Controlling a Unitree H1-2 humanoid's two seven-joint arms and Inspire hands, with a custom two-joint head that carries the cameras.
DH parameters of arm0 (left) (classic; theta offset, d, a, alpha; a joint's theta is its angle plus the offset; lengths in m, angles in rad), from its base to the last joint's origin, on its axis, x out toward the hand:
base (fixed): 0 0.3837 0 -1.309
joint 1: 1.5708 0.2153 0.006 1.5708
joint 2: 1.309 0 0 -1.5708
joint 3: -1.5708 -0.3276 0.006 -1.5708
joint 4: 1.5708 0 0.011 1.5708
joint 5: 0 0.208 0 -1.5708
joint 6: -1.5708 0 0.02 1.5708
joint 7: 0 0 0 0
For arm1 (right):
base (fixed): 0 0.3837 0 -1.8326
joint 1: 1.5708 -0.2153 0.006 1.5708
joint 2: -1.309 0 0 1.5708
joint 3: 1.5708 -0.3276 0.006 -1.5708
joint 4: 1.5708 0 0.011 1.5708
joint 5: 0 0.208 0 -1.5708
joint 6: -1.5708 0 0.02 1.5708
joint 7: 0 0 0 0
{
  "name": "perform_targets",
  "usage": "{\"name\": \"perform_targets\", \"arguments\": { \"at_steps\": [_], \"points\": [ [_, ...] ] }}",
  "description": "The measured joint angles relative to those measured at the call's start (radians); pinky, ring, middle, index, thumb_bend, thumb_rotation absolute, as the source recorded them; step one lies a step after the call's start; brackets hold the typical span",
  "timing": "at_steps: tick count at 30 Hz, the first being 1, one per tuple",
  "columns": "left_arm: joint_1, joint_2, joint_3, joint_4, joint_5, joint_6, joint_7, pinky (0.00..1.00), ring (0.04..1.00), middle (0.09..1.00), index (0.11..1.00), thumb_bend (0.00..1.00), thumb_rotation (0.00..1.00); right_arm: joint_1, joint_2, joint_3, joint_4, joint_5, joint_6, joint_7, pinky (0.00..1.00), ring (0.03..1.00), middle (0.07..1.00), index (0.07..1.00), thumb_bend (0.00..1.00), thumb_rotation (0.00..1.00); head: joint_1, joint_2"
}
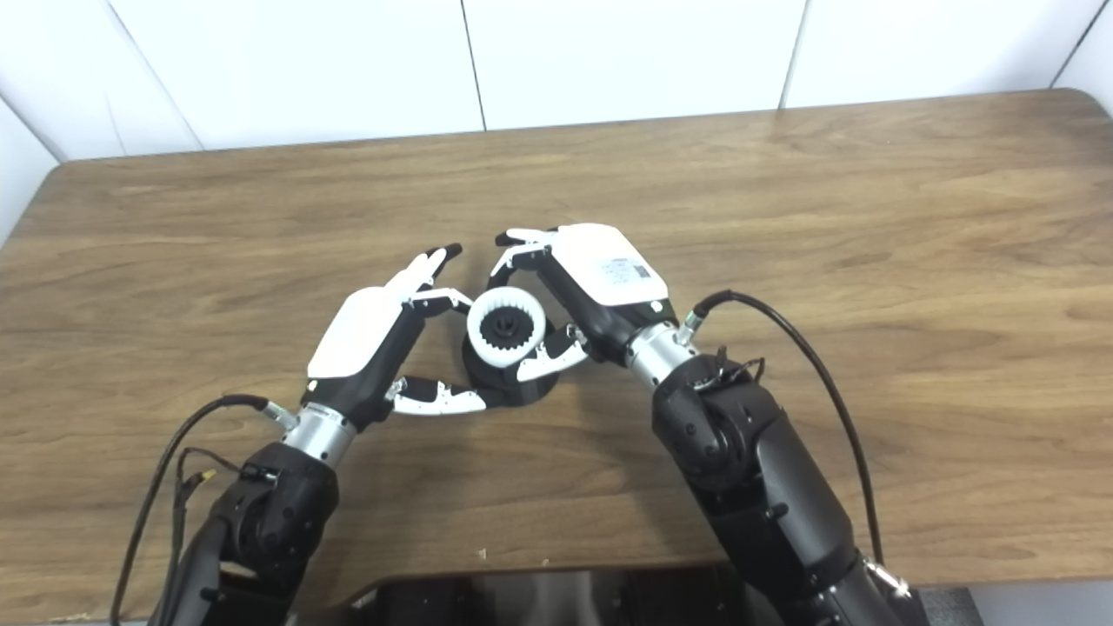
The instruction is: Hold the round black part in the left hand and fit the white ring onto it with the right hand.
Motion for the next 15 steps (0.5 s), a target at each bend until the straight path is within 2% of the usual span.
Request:
{"name": "perform_targets", "arguments": {
  "at_steps": [5, 6, 11, 15],
  "points": [
    [0.0, -0.001, 0.0, 0.0, -0.001, -0.001, 0.0, 0.97, 1.0, 1.0, 0.574, 0.9, 0.31, -0.005, -0.025, 0.015, -0.014, -0.047, 0.061, 0.114, 0.87, 0.9, 0.937, 0.783, 0.96, 0.51, 0.0, 0.0],
    [0.0, -0.001, 0.0, 0.0, -0.002, -0.001, 0.0, 0.97, 1.0, 1.0, 0.576, 0.9, 0.3, -0.003, -0.033, 0.016, -0.015, -0.05, 0.073, 0.136, 0.86, 0.919, 0.962, 0.84, 0.99, 0.54, 0.0, 0.0],
    [0.0, -0.004, 0.0, 0.0, -0.003, -0.003, -0.002, 0.96, 1.0, 1.0, 0.575, 0.9, 0.3, -0.013, -0.049, 0.019, -0.026, -0.07, 0.1, 0.213, 0.85, 0.951, 0.999, 0.982, 1.0, 0.55, 0.005, 0.002],
    [0.0, -0.004, 0.0, 0.0, -0.005, -0.004, -0.002, 0.96, 1.0, 1.0, 0.576, 0.9, 0.3, -0.018, -0.049, 0.019, -0.028, -0.073, 0.113, 0.23, 0.84, 0.95, 1.0, 1.0, 1.0, 0.54, 0.005, 0.005]
  ]
}}
